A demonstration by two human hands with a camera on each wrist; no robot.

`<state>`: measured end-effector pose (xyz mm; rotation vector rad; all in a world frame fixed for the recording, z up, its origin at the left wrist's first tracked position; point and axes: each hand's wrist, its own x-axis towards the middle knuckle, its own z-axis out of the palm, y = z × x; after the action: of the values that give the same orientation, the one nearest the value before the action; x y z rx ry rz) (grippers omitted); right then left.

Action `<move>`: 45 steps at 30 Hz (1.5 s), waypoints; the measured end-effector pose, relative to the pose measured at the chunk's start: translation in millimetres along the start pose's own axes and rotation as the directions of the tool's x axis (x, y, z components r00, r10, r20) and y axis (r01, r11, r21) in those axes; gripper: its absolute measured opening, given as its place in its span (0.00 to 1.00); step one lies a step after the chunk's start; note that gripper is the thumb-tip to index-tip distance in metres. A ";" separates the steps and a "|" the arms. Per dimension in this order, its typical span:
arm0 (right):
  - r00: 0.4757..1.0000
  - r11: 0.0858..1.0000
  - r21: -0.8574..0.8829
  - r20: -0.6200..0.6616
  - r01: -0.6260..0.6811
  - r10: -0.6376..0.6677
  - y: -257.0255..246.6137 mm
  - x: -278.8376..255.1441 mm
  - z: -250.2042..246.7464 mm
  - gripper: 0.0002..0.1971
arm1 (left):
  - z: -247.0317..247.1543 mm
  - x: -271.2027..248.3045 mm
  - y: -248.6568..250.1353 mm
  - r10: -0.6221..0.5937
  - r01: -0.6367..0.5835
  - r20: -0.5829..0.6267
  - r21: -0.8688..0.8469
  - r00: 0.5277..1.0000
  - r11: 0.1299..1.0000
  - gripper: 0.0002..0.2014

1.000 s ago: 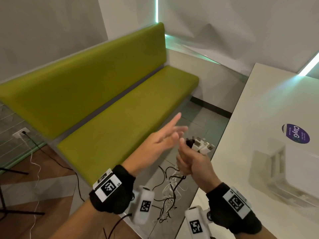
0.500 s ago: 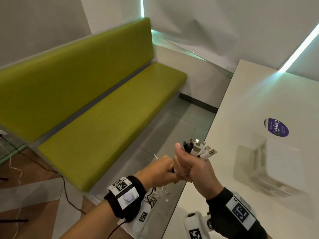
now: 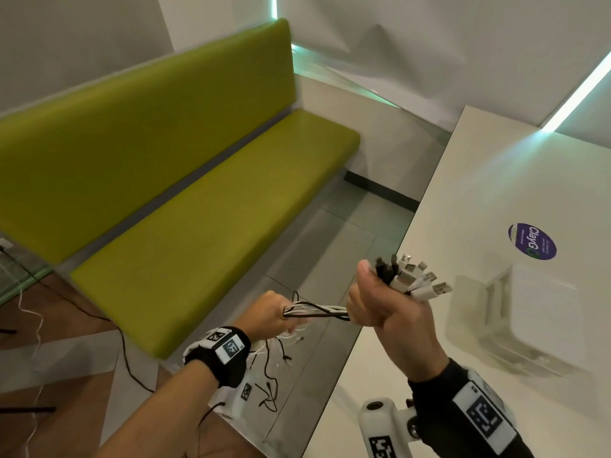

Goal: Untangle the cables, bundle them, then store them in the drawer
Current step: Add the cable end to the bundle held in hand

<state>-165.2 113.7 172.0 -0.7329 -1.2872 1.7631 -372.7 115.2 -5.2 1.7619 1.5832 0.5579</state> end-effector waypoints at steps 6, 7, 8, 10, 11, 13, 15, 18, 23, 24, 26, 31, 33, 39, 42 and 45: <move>1.000 1.000 0.015 0.003 -0.012 0.012 -14.7 4.0 -14.6 0.23 | 12.4 -25.4 -60.2 -0.360 0.350 0.039 0.155 0.932 0.924 0.18; 1.000 1.000 0.005 -0.010 -0.014 0.014 -12.8 3.8 -13.9 0.23 | 10.8 -24.3 -56.9 -0.395 0.381 0.049 0.184 0.917 0.906 0.18; 1.000 1.000 -0.009 -0.020 -0.016 0.016 -11.2 4.6 -12.9 0.23 | 8.0 -21.4 -53.5 -0.428 0.408 0.060 0.205 0.902 0.889 0.18; 1.000 1.000 -0.029 -0.025 -0.006 0.005 -11.5 10.1 -12.2 0.23 | 1.6 -13.0 -46.2 -0.420 0.394 0.075 0.232 0.904 0.889 0.17; 1.000 1.000 -0.020 -0.028 0.002 -0.003 -13.5 14.5 -12.9 0.23 | -3.0 -8.6 -42.3 -0.404 0.373 0.095 0.241 0.910 0.896 0.13; 0.999 1.000 -0.001 -0.036 0.020 -0.020 -17.2 24.4 -15.7 0.24 | -7.5 0.1 -34.7 -0.361 0.323 0.138 0.237 0.922 0.916 0.08; 0.998 0.999 -0.018 -0.049 0.031 -0.032 -15.2 31.1 -17.6 0.25 | -9.1 6.5 -22.8 -0.296 0.269 0.210 0.147 0.932 0.952 0.34; 0.997 0.998 -0.061 -0.080 0.005 -0.010 0.4 32.2 -18.2 0.25 | -17.2 9.6 19.4 -0.052 0.088 0.182 -0.200 0.982 0.976 0.51; 0.985 0.994 -0.109 -0.174 -0.028 0.009 19.1 26.3 -17.5 0.26 | -0.1 3.0 101.1 0.253 -0.265 -0.085 -0.425 0.964 0.866 0.22; 0.986 0.994 -0.104 -0.164 -0.026 0.009 18.9 25.7 -17.2 0.26 | 7.1 1.6 108.9 0.271 -0.305 -0.141 -0.430 0.952 0.850 0.17; 0.988 0.996 -0.086 -0.155 -0.029 0.016 17.3 24.2 -17.9 0.27 | 21.0 1.3 112.5 0.268 -0.362 -0.261 -0.450 0.927 0.816 0.11; 0.984 0.996 -0.075 -0.177 -0.038 0.025 14.0 16.8 -22.0 0.28 | 40.5 2.1 117.2 0.271 -0.445 -0.424 -0.392 0.864 0.805 0.06; 0.984 0.996 -0.078 -0.177 -0.034 0.020 10.6 14.3 -22.0 0.29 | 47.2 3.1 115.6 0.328 -0.493 -0.452 -0.317 0.830 0.810 0.05; 0.992 0.999 -0.041 -0.126 -0.008 0.003 0.1 10.8 -14.5 0.30 | 72.8 14.0 113.5 0.496 -0.556 -0.344 -0.099 0.797 0.825 0.09; 0.994 0.999 -0.044 -0.108 -0.005 0.000 -0.1 10.5 -13.2 0.30 | 73.5 21.2 106.9 0.438 -0.465 -0.257 -0.054 0.862 0.884 0.20; 0.995 0.999 -0.046 -0.102 -0.020 0.015 0.1 12.0 -11.5 0.27 | 65.6 25.5 95.4 0.392 -0.392 -0.115 0.024 0.913 0.920 0.22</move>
<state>-161.8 129.6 168.5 -0.8518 -1.2612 1.6918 -256.8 125.0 17.6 2.0959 1.3038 0.8661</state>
